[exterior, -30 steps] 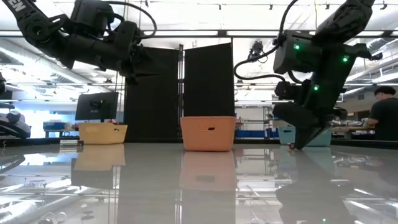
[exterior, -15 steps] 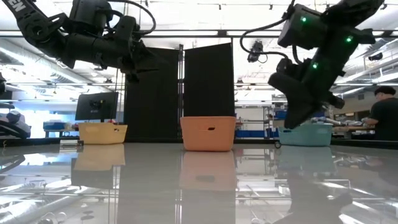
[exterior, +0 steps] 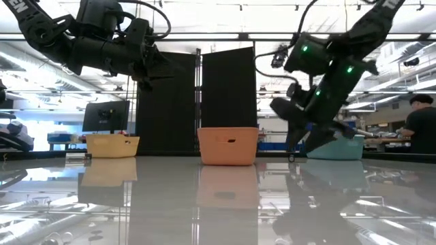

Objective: Sort batteries
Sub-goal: Put the black-red battery into the yellow bin

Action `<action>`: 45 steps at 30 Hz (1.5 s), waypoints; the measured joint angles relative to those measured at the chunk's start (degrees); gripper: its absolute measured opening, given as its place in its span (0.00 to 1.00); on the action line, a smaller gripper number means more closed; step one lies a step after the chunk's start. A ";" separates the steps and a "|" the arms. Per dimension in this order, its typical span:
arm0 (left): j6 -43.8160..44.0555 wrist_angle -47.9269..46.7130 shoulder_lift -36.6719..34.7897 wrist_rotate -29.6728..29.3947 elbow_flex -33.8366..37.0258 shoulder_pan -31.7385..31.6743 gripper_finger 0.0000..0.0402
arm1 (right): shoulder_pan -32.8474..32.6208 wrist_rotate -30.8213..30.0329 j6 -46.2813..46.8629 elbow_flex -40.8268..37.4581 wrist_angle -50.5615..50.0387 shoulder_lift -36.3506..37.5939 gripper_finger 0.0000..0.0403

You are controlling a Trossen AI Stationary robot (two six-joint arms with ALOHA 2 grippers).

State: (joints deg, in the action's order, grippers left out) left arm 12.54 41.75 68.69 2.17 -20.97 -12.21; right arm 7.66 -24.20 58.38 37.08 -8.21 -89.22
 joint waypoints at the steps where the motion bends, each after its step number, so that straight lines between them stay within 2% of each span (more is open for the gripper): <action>1: 0.08 -0.03 0.00 0.00 0.00 0.00 0.04 | 0.42 0.69 -0.35 0.00 0.89 -0.93 0.48; 9: 0.34 -0.18 0.00 0.00 0.00 0.00 0.04 | 2.13 -0.84 -1.81 0.33 1.69 -5.35 0.40; 17: 0.54 -0.14 0.00 0.00 0.00 0.00 0.04 | 1.79 -2.82 -8.57 0.09 0.72 -4.14 0.14; 25: 1.02 1.68 0.02 0.01 0.00 0.00 0.04 | 0.01 -4.02 -15.05 0.17 1.41 -1.87 0.14; 30: 1.04 2.70 0.02 2.77 0.00 0.00 0.04 | -4.26 -4.96 -21.04 0.31 8.18 3.06 0.14; 35: 0.20 6.84 0.04 7.87 0.02 0.20 0.05 | -9.95 -5.30 -34.07 0.39 25.90 5.49 0.14; 39: -0.58 13.03 0.04 9.20 0.02 1.72 0.10 | -13.85 -5.28 -43.94 0.42 38.98 5.54 0.14; 45: -4.77 19.32 0.02 8.88 0.02 3.23 0.21 | -16.17 -5.23 -52.47 0.42 48.90 5.54 0.14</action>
State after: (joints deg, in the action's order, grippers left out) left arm 7.78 61.07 68.71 11.06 -20.95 -8.98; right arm -8.51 -29.43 5.91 37.50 40.69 -83.68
